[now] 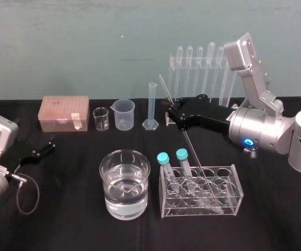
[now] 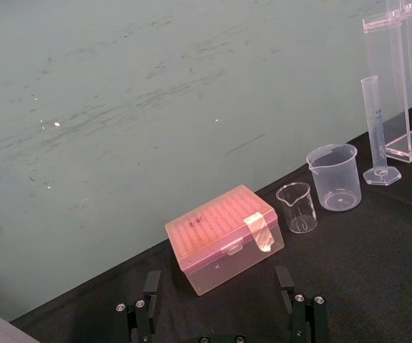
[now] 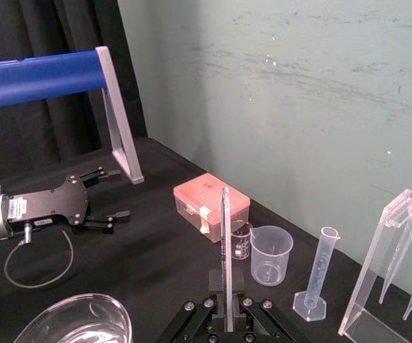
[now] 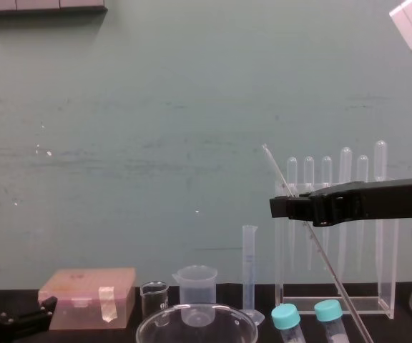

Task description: Hold the thermometer with one hand and immerse one end into the beaker, then reinsert it into the test tube rack.

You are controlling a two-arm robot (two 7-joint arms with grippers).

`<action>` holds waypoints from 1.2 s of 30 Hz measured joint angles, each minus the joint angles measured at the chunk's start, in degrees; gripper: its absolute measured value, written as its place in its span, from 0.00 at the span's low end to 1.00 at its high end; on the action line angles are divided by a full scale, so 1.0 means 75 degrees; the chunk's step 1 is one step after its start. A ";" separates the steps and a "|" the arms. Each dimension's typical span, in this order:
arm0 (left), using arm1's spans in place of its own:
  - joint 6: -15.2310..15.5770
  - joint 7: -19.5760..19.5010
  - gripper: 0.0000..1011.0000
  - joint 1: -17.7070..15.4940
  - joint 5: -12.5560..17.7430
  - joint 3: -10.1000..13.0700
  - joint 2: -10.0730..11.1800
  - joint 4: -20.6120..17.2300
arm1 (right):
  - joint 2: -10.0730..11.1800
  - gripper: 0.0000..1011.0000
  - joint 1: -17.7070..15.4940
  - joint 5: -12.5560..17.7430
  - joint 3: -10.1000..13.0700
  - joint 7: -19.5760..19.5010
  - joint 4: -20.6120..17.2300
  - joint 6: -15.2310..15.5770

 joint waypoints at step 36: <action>0.0000 0.0000 1.00 0.0000 0.0000 0.0000 0.0000 0.0000 | 0.0172 0.06 -0.1172 0.1463 0.1902 0.0991 -0.0730 -0.2449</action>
